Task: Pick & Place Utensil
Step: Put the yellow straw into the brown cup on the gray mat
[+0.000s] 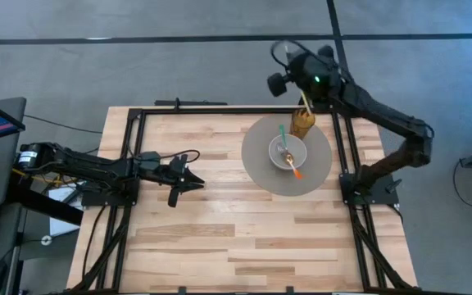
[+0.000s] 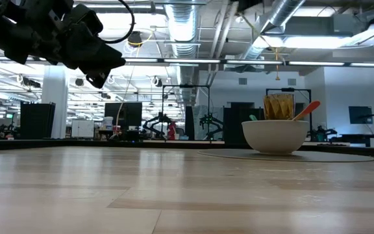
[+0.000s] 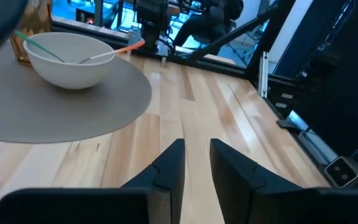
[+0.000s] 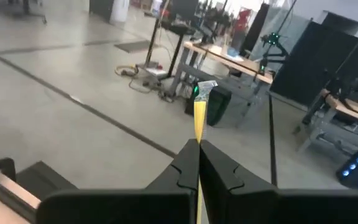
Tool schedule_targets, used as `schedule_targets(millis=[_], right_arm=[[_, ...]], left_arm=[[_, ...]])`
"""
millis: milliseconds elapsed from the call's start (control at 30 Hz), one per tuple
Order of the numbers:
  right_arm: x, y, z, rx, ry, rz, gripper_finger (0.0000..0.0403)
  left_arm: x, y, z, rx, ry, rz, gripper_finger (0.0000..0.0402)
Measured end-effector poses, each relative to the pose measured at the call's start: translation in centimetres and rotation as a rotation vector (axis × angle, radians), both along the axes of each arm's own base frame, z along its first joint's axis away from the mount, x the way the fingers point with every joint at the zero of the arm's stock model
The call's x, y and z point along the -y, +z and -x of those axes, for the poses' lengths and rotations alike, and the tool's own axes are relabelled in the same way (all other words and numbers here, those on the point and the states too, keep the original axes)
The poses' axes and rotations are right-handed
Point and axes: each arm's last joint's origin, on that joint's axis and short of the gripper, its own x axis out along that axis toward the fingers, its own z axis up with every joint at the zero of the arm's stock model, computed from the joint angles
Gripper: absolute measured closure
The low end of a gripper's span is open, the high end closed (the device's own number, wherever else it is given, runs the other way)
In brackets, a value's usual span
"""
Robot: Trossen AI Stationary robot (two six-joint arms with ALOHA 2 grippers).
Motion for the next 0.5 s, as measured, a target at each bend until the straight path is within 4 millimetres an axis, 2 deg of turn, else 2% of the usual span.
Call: schedule_targets(millis=[133,267,400,500], right_arm=[[-0.3,-3.4,1.5,0.105,0.014,0.077,0.0403],[0.2,-6.9,3.0,0.259,0.129,0.176,0.0403],[1.0,-10.6,4.0,0.243,0.049,0.177,0.0403],[1.1,-11.5,4.4,0.249,0.024,0.18,0.0403]], left_arm=[[0.0,0.0,0.0,0.006,-0.006,-0.033,0.0325],[0.0,0.0,0.0,0.008,-0.003,-0.035,0.0325],[-0.1,0.1,0.0,0.015,0.015,-0.04,0.0325],[-0.1,0.1,0.0,0.016,0.02,-0.041,0.0325]])
